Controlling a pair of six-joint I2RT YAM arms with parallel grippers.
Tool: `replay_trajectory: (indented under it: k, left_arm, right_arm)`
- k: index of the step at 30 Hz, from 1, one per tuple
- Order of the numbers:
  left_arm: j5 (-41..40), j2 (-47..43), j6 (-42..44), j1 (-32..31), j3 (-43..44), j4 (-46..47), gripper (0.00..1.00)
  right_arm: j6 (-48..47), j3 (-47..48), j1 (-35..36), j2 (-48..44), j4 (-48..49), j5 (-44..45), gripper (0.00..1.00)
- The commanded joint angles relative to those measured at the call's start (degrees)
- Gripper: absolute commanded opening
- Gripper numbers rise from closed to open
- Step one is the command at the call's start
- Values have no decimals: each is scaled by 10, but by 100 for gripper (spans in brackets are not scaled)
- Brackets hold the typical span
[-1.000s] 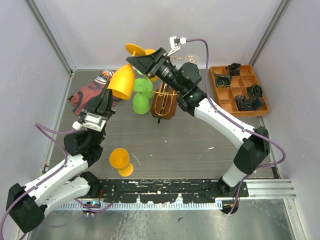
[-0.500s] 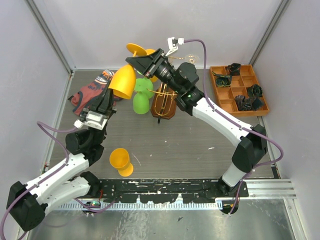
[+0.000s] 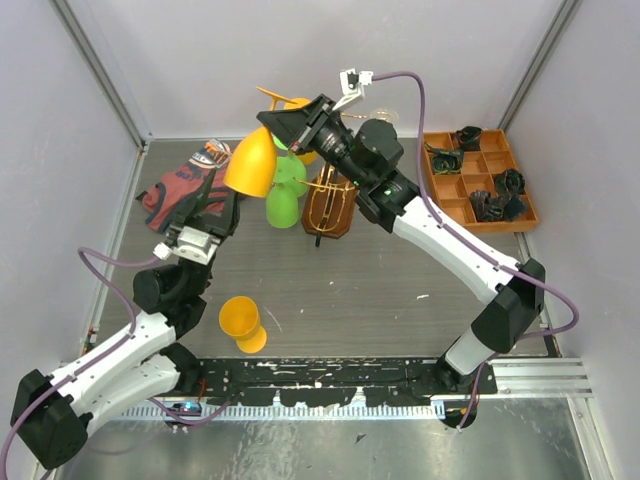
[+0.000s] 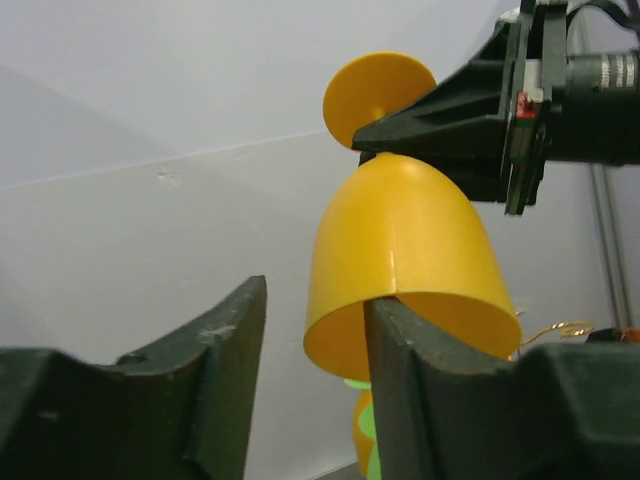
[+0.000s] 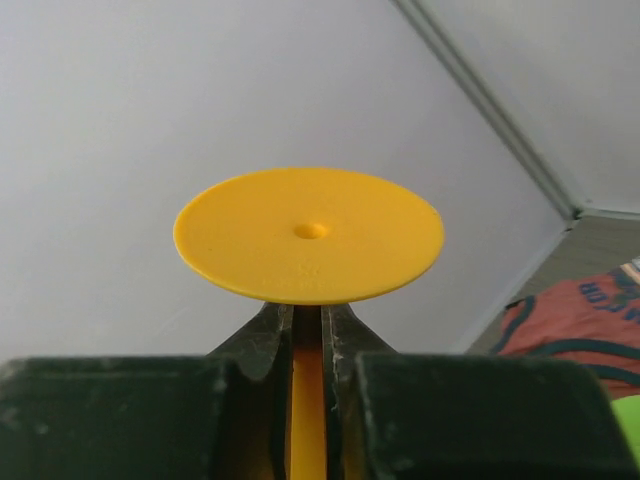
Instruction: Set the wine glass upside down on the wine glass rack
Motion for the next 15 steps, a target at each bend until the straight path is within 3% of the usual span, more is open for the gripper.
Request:
replay_trajectory:
  k: [1,8,15]
  left_arm:
    - [-3,-35,-7,-2,-34,-8,56]
    - [-11,-101,-24,-2,-59,-89,82]
    - [-53,-138,-33,-2,-14,-215,86]
  right_arm:
    - [-131,55,0,-40,-79,90,1]
    - [-287,66,-7,-76,-159,207,1]
    - [-446,-71,-32,-190,-150,347,1]
